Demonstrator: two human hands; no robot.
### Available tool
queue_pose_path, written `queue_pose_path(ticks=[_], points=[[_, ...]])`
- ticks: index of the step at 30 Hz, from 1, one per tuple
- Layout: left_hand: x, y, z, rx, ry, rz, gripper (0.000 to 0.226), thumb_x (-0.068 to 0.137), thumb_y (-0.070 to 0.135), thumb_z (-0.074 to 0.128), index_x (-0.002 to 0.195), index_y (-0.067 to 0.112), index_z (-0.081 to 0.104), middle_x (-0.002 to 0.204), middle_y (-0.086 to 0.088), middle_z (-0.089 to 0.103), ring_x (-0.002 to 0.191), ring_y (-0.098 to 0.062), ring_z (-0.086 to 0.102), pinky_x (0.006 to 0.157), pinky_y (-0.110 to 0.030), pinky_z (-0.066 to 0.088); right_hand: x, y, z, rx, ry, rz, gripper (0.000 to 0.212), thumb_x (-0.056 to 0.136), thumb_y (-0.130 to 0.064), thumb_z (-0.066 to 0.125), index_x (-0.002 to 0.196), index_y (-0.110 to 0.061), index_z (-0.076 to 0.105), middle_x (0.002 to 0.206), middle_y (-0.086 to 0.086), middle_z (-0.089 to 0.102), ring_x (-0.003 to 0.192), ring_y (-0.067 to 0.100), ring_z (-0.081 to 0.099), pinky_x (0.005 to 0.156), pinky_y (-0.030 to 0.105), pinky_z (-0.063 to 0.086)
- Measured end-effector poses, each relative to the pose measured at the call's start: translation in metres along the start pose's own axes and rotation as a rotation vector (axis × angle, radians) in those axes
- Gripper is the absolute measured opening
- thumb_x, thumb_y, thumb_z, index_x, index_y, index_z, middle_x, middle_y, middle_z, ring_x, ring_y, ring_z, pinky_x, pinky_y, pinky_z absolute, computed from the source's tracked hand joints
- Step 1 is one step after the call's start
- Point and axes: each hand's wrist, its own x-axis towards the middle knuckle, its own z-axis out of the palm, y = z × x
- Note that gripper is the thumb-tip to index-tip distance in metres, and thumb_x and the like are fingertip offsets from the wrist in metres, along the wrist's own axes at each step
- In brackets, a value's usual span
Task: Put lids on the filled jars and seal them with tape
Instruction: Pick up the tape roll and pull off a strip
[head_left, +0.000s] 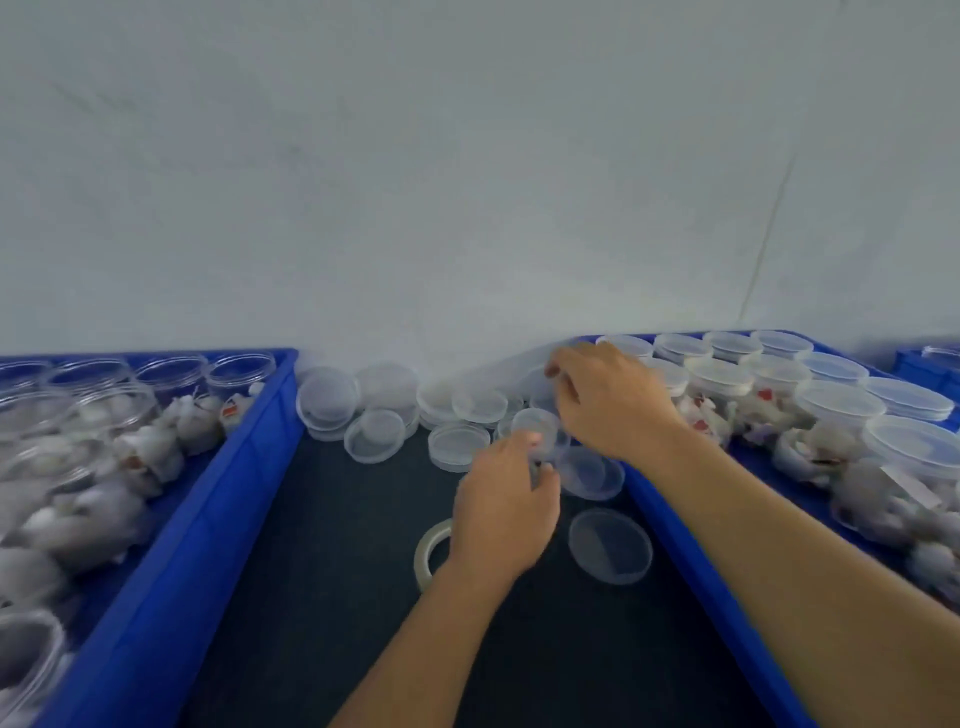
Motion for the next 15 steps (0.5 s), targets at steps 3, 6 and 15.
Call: queue_pose_path(ticks=[3, 6, 15], points=[[-0.03, -0.031, -0.038, -0.053, 0.085, -0.233, 0.025, 0.101, 0.03, 0.057, 0.126, 0.032, 0.061, 0.117, 0.009, 0.067, 0.111, -0.018, 0.065, 0.087, -0.038, 0.051, -0.021, -0.059, 0.028, 0.072, -0.316, -0.156, 0.025, 0.101, -0.03, 0.047, 0.115, -0.032, 0.068, 0.121, -0.001, 0.071, 0.106, 0.026, 0.065, 0.081, 0.04, 0.05], [-0.064, -0.057, -0.062, -0.091, 0.123, -0.258, 0.022, 0.099, 0.022, 0.057, 0.118, 0.029, 0.063, 0.111, 0.013, 0.069, 0.105, -0.01, 0.065, 0.091, -0.038, 0.055, -0.047, -0.102, 0.064, 0.152, -0.418, -0.224, 0.017, 0.102, -0.031, 0.047, 0.106, -0.031, 0.063, 0.112, -0.005, 0.064, 0.104, 0.023, 0.062, 0.082, 0.044, 0.053], [-0.074, -0.084, -0.09, -0.44, 0.263, -0.251, 0.028, 0.1, 0.012, 0.059, 0.109, 0.038, 0.067, 0.103, 0.017, 0.076, 0.1, 0.007, 0.069, 0.08, -0.013, 0.052, -0.043, -0.151, 0.08, 0.169, -0.388, -0.163, 0.017, 0.103, -0.033, 0.045, 0.1, -0.031, 0.061, 0.103, -0.008, 0.055, 0.09, 0.017, 0.058, 0.078, 0.042, 0.052]])
